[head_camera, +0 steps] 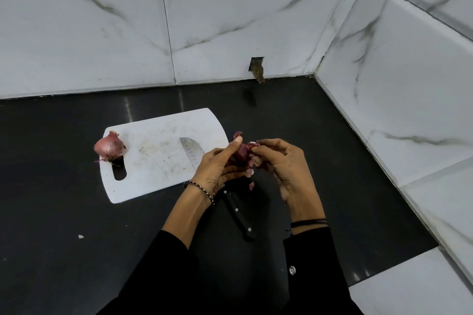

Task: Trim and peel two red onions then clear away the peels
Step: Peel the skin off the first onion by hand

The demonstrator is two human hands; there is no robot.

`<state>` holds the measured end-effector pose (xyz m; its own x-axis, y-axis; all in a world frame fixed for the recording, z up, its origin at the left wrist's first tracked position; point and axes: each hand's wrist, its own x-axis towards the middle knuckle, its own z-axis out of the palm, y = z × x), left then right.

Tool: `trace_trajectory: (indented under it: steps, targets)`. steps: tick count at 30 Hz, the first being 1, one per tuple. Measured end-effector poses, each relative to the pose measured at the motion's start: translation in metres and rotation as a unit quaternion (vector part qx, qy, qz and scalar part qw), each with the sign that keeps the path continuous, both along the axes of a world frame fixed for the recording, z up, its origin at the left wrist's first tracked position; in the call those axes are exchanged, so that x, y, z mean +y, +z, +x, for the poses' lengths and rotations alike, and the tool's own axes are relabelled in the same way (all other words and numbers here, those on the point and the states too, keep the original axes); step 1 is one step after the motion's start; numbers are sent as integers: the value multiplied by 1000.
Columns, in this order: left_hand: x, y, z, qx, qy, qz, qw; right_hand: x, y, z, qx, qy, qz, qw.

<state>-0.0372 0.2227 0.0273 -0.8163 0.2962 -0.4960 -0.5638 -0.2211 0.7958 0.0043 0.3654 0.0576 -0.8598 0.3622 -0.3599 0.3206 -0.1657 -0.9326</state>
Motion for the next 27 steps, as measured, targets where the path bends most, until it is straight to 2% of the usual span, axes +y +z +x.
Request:
trace_trajectory:
  steps: [9,13,16,20,24,27]
  targets:
    - [4,7,5,-31,34,51,998,0,11,5,30,-47,-96,994]
    - [0,7,3,-37,32,63,997,6,11,7,23,-62,-77,995]
    - [-2,8,3,-39,32,68,996,11,3,7,5,-68,-35,997]
    - [-2,10,4,-40,24,66,997,10,-5,10,-24,-8,138,990]
    - [-2,11,4,-37,13,64,997,4,7,11,47,38,171,983]
    - [-1,11,5,-22,14,51,998,1,21,12,122,109,209,964]
